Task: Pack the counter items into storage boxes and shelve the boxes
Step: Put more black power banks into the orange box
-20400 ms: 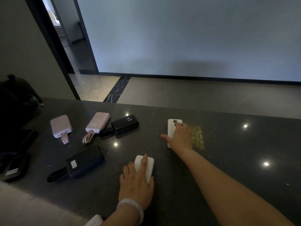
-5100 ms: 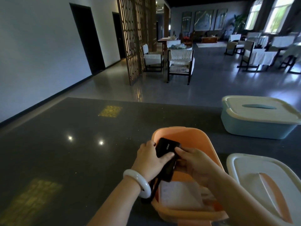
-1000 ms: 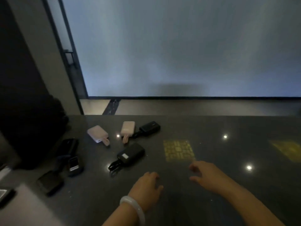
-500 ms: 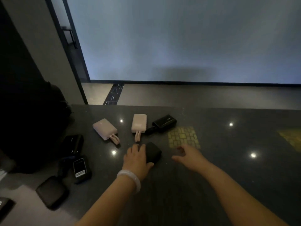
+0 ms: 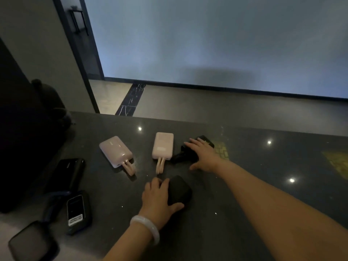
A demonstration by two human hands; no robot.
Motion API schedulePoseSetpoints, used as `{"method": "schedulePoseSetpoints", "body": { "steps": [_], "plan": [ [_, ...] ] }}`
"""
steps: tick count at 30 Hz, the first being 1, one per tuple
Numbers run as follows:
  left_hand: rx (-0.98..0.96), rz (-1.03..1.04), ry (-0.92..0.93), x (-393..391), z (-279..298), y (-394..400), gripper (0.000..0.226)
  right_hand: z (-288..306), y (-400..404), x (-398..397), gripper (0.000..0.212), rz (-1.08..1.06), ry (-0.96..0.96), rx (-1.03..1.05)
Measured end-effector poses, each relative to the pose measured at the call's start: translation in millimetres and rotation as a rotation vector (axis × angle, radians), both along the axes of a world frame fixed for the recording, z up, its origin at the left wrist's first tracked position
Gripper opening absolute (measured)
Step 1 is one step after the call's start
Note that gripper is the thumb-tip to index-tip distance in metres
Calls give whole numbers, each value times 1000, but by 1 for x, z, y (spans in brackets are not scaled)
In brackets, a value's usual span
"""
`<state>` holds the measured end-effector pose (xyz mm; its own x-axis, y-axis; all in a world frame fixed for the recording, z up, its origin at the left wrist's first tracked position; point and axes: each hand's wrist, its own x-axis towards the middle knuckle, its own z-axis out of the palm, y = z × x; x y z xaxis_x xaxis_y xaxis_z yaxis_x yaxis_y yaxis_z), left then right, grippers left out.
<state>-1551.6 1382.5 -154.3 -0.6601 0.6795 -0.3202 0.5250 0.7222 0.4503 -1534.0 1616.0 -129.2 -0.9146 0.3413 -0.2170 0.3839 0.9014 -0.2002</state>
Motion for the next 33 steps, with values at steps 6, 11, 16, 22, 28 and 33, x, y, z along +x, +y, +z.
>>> {"method": "schedulePoseSetpoints", "body": {
  "steps": [6, 11, 16, 22, 28, 33],
  "plan": [
    [33, 7, -58, -6, -5, -1, 94, -2, 22, -20, 97, 87, -69, 58],
    [64, 11, -48, -3, -6, -4, 97, 6, 26, -12, 89, 162, -60, 42],
    [44, -14, -29, 3, 1, -12, 99, 13, 17, 39, 88, 218, -90, -29],
    [69, 10, -19, 34, 5, -46, 91, 20, -7, 124, 90, 289, -54, -61],
    [69, 14, -8, 68, 10, -61, 93, 12, -40, 198, 89, 306, -101, -211],
    [23, 38, 13, 78, 9, -59, 95, 12, -61, 217, 68, -215, 225, -357]
  ]
}}
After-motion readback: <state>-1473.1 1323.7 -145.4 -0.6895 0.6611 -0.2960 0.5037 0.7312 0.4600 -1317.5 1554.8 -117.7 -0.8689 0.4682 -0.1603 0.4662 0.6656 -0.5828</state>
